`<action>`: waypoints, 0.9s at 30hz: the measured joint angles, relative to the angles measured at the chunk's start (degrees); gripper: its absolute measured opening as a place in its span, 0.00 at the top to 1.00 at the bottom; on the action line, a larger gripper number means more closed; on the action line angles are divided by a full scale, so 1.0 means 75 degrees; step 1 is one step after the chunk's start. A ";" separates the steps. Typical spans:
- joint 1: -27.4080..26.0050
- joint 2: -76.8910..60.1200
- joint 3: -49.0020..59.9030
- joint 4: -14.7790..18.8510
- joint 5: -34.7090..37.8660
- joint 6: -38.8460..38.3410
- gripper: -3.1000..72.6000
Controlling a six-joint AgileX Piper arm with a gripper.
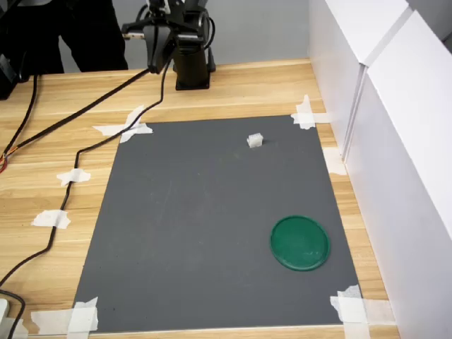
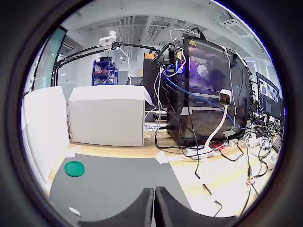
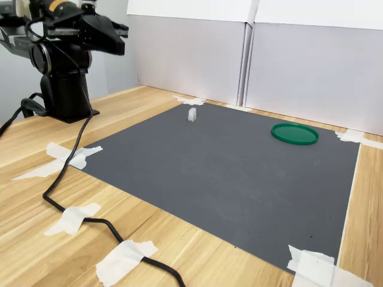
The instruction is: Grasp a white terminal and put it on the green lid.
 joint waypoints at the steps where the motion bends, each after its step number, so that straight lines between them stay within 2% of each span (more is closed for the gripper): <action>1: 0.0000 0.0331 -0.0408 -0.0057 0.0255 0.0000 0.98; 9: 0.0000 0.3579 -0.3665 -0.0111 0.3570 -0.0072 0.98; 14: 0.0000 0.5531 -0.5007 0.0497 0.5480 -0.1212 0.98; 17: 0.0000 0.6278 -0.5559 0.0778 0.6364 -0.1585 0.93; 19: 0.0000 0.6695 -0.5837 0.0985 0.6859 -0.1768 0.86; 21: 0.0000 0.6966 -0.5998 0.1203 0.7107 -0.1897 0.75; 25: 0.0034 0.7295 -0.6091 0.1489 0.7163 -0.1981 0.43; 27: 0.0289 0.7388 -0.6091 0.1498 0.7179 -0.1971 0.28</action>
